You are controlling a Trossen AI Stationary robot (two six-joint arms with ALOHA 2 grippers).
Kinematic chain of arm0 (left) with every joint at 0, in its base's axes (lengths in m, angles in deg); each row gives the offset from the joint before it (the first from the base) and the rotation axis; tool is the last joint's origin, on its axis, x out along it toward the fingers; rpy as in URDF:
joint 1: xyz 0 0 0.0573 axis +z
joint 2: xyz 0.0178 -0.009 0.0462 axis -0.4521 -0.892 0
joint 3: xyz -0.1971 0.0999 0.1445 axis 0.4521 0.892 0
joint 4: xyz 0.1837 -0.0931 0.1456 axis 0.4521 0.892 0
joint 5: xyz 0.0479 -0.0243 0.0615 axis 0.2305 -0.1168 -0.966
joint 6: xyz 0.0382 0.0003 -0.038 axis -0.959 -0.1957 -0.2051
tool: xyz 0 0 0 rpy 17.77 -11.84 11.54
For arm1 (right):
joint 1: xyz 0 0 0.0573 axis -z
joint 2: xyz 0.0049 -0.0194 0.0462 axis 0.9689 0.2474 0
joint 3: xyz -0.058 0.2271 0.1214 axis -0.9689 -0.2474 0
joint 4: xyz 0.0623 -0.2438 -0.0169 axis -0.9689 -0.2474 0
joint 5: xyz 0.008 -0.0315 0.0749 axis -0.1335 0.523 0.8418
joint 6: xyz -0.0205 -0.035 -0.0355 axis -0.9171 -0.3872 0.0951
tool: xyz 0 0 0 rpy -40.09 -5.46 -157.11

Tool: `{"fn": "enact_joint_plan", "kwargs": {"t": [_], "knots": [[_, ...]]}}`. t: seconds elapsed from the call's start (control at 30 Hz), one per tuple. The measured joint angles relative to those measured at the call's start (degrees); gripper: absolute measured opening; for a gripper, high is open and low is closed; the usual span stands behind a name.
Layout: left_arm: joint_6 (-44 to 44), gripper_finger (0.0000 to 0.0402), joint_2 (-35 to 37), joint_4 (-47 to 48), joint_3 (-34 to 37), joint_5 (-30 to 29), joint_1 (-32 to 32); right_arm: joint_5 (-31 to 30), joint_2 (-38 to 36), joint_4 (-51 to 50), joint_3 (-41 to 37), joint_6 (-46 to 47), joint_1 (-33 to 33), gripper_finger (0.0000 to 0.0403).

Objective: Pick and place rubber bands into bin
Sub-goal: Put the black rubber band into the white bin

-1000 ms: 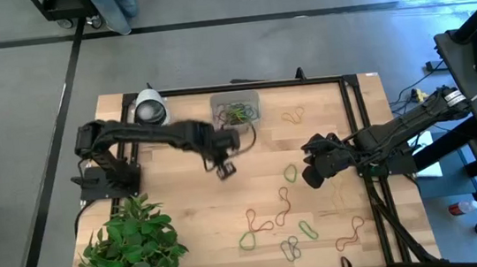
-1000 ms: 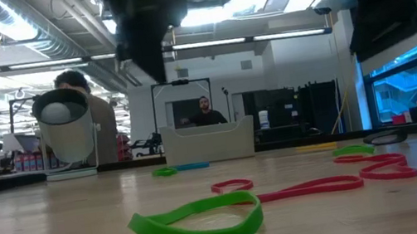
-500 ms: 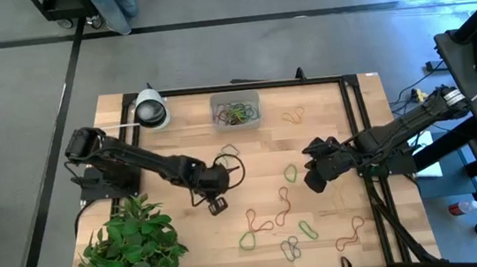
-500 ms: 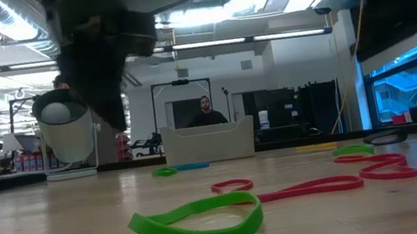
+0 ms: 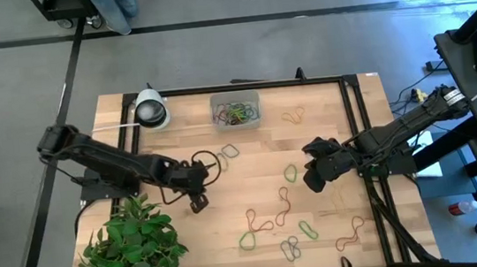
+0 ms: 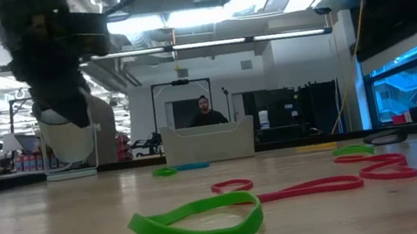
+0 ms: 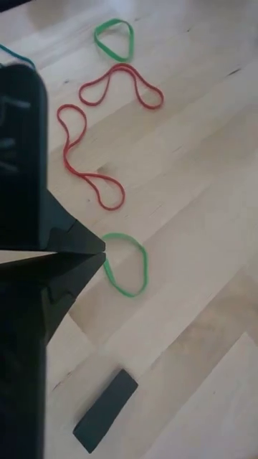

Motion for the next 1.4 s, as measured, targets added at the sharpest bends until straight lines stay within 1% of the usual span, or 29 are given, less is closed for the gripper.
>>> {"fn": "enact_joint_plan", "kwargs": {"t": [0.3, 0.4, 0.5, 0.63, 0.9, 1.0, 1.1, 1.33, 1.4], "knots": [[-1.81, 0.0001, 6.44, 0.11, 5.48, -0.04, 0.02, 1.47, 0.0, -2.22, 0.0, 4.7, 0.0, 0.0004], [-3.15, 0.0001, 7.47, -0.05, 6.46, -0.04, 0.02, 2.19, 0.0, -5.26, 0.0, 9.52, 0.0, 0.0004], [-3.96, 0.0001, 8.28, -0.09, 7.12, -0.04, 0.1, 5.75, 0.71, -9.01, 0.02, 14.18, -0.02, 0.0002], [-4.11, 0.0001, 8.87, -0.11, 8.06, -0.02, 0.22, 10.68, 3.55, -12.45, 0.02, 19.45, -1.37, 0.0002], [-4.55, 0.0001, 8.91, -0.16, 8.65, 0.94, 0.22, 22.69, 12.6, -12.64, 0.02, 31.56, -5.65, 0.0005], [-4.98, 0.0001, 8.91, -0.18, 8.65, 0.96, 0.22, 24.04, 15.81, -12.76, 0.02, 36.76, -8.16, 0.0022], [-5.01, 0.0001, 8.91, -0.19, 8.65, 0.98, 0.22, 25.06, 18.32, -12.84, 0.02, 40.69, -10.27, 0.0047], [-5.01, 0.0001, 8.91, -0.18, 8.65, 1.03, 0.22, 24.74, 22.79, -14.77, -0.12, 47.85, -12.98, 0.0127], [-5.01, 0.0001, 8.91, -0.2, 8.65, 1.03, 0.22, 24.43, 23.49, -13.28, -1.65, 50.6, -13.47, 0.015]]}}
